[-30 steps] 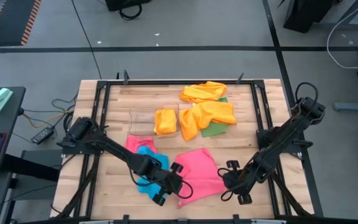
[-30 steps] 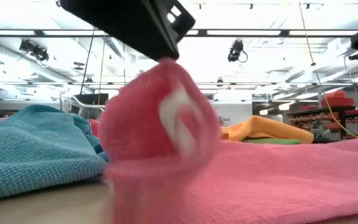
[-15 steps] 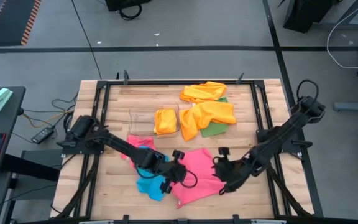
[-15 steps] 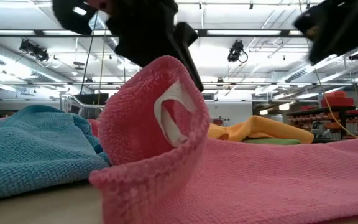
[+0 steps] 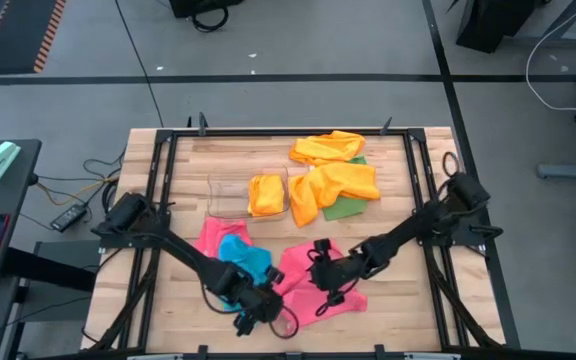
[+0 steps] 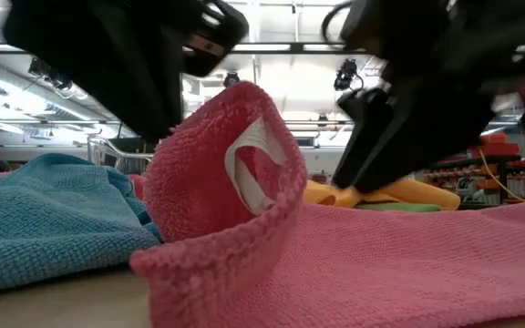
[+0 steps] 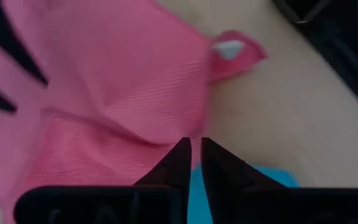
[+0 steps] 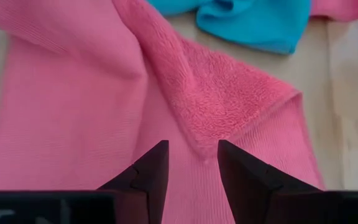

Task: Fold microfiber towels
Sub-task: Fold the right pink microfiber cloth

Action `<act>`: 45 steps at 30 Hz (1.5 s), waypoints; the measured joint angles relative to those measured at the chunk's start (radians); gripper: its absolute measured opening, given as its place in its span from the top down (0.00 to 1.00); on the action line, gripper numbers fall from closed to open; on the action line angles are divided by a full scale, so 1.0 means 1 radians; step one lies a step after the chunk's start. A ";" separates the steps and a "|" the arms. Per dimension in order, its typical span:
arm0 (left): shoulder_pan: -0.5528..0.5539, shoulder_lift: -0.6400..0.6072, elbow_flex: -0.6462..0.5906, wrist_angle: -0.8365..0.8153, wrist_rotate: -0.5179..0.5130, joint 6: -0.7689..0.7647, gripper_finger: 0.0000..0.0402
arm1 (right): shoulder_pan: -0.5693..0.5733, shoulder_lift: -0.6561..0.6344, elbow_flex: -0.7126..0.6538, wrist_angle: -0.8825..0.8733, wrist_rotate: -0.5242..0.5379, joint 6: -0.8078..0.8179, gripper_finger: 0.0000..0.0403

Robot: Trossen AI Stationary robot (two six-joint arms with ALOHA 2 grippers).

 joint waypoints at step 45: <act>-0.016 -0.001 0.000 -0.006 -0.002 -0.031 0.96 | -0.055 0.047 -0.001 -0.044 0.019 -0.118 0.61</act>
